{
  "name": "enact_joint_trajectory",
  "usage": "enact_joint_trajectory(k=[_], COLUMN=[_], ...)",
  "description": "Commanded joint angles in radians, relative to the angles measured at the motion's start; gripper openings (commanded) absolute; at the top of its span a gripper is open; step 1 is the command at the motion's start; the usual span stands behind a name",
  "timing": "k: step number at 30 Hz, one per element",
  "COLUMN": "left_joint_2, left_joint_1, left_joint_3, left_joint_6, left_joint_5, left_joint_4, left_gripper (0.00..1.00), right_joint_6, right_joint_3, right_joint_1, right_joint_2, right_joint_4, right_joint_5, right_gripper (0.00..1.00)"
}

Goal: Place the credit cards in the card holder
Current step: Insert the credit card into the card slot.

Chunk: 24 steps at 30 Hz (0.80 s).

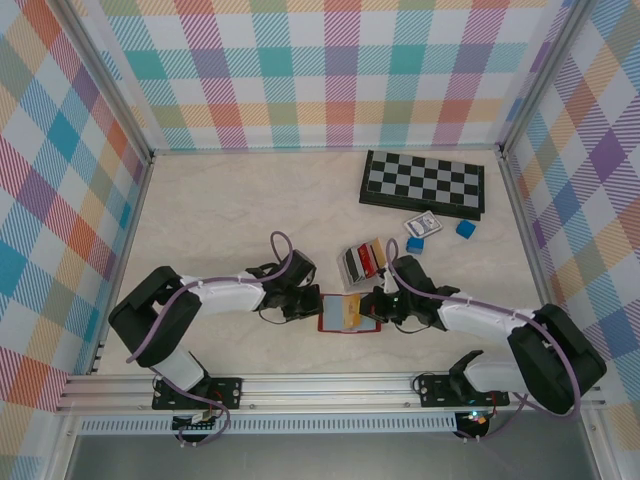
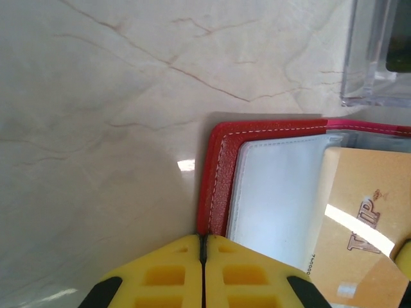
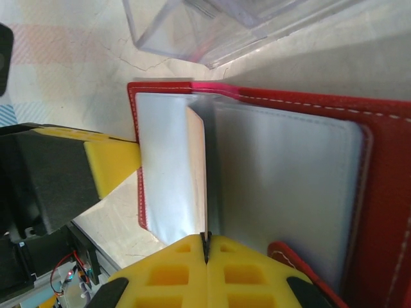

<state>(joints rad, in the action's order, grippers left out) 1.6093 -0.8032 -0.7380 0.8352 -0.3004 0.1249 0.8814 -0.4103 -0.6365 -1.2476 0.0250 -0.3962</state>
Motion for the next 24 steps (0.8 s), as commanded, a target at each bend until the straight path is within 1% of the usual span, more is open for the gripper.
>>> enact_joint_trajectory(k=[1, 9, 12, 18, 21, 24], left_joint_2=[0.045, 0.063, 0.063, 0.061, 0.053, 0.043], left_joint_1=[-0.048, -0.081, -0.081, -0.081, -0.082, -0.081], left_joint_3=[-0.007, -0.014, -0.018, -0.024, -0.024, -0.023], left_joint_6=[-0.015, 0.024, 0.024, 0.022, 0.019, 0.019], left_joint_5=[-0.068, -0.061, -0.055, -0.049, -0.035, -0.015], left_joint_4=[-0.015, -0.044, -0.042, -0.034, -0.016, 0.001], left_gripper=[0.06, 0.06, 0.06, 0.05, 0.05, 0.04], right_joint_6=[0.031, 0.065, 0.04, 0.045, 0.048, 0.015], right_joint_3=[0.028, 0.059, 0.04, 0.006, -0.007, -0.039], right_joint_1=[-0.009, -0.011, -0.018, -0.048, -0.047, -0.048], right_joint_2=[0.017, 0.004, -0.018, -0.065, -0.065, -0.027], right_joint_4=[-0.025, 0.057, 0.038, 0.038, 0.012, -0.112], right_joint_5=[-0.002, -0.033, -0.049, -0.024, -0.003, 0.053], right_gripper=[0.01, 0.02, 0.03, 0.07, 0.1, 0.17])
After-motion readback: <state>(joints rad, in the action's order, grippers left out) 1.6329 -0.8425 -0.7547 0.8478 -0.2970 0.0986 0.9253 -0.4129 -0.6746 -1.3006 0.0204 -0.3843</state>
